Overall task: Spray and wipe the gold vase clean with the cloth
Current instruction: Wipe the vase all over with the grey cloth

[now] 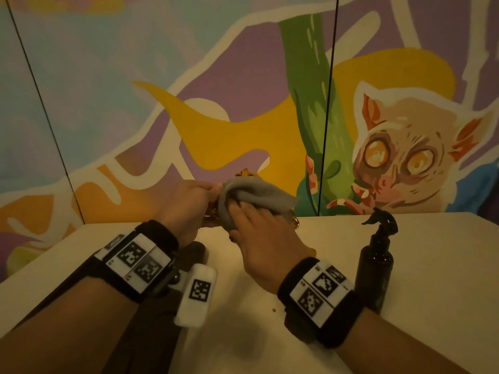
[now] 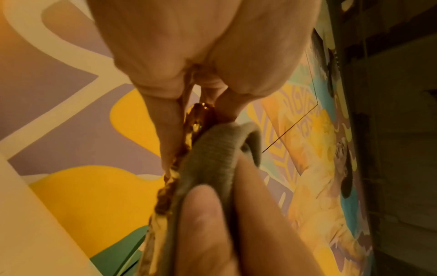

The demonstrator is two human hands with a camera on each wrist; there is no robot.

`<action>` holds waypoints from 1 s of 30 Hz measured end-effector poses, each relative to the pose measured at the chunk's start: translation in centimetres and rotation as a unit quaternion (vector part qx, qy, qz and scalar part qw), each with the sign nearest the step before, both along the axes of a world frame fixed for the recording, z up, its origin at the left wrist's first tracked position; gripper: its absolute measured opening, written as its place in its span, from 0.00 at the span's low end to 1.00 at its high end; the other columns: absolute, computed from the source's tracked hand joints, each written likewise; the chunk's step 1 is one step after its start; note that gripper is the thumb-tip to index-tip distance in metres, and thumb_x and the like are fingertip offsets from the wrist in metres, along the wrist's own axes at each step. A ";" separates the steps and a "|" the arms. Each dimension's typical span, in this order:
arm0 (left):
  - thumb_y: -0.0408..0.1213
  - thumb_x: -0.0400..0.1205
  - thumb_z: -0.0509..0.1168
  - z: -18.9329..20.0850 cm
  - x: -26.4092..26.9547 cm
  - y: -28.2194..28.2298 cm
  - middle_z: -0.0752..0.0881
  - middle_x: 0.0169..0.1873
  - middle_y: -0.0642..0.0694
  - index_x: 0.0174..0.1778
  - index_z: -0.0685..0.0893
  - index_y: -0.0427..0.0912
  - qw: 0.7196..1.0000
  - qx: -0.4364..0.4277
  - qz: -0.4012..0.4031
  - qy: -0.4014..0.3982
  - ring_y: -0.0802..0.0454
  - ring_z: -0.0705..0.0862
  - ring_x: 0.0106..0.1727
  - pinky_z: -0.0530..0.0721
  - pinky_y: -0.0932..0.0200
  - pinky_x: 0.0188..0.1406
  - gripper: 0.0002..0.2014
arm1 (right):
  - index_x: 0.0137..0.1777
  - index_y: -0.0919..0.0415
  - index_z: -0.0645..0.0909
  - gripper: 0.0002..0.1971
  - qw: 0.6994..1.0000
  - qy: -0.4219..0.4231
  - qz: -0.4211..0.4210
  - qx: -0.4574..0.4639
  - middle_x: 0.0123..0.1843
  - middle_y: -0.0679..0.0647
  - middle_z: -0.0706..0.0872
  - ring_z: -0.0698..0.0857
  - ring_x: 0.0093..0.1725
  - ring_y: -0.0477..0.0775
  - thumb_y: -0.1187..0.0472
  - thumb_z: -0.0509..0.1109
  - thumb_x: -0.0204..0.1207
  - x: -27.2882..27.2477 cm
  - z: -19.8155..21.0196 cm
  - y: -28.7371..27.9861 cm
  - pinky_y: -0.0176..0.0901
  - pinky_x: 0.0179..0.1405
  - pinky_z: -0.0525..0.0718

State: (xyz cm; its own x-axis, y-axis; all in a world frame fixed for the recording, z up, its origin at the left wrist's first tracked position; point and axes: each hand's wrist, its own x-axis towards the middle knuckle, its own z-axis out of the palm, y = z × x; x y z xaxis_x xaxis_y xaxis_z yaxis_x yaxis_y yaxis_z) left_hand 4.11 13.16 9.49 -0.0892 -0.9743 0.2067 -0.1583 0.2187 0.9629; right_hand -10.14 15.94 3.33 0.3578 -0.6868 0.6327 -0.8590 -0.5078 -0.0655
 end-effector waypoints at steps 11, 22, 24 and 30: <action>0.35 0.85 0.60 2.2 1.1 -0.2 0.88 0.38 0.44 0.49 0.85 0.35 0.995 -0.007 0.057 0.082 0.50 0.88 0.39 0.88 0.57 0.31 0.10 | 0.75 0.51 0.65 0.36 0.999 0.023 -0.021 0.009 0.65 0.52 0.85 0.86 0.57 0.55 0.63 0.74 0.67 -3.2 -3.6 1.8 0.47 0.45 0.88; 0.36 0.85 0.60 1.3 0.7 0.1 0.89 0.43 0.40 0.54 0.84 0.32 0.994 0.003 0.058 0.097 0.42 0.88 0.48 0.88 0.46 0.47 0.11 | 0.79 0.46 0.56 0.30 1.000 -0.019 0.014 -0.010 0.76 0.50 0.74 0.76 0.71 0.56 0.61 0.60 0.79 -0.8 0.0 -0.5 0.59 0.63 0.80; 0.35 0.85 0.61 1.3 1.3 0.1 0.89 0.45 0.39 0.56 0.83 0.32 0.990 0.008 0.068 0.122 0.42 0.88 0.50 0.87 0.47 0.44 0.11 | 0.79 0.46 0.58 0.31 1.000 -0.002 0.013 0.005 0.75 0.50 0.75 0.78 0.69 0.56 0.62 0.62 0.78 -0.9 -1.1 0.5 0.55 0.63 0.81; 0.34 0.85 0.59 1.5 3.6 0.1 0.87 0.45 0.41 0.47 0.84 0.38 0.985 -0.014 0.084 0.147 0.42 0.87 0.52 0.86 0.51 0.41 0.09 | 0.75 0.53 0.65 0.27 0.996 -0.004 -0.085 0.000 0.68 0.52 0.83 0.85 0.61 0.53 0.54 0.63 0.75 -4.5 -5.2 1.1 0.47 0.53 0.85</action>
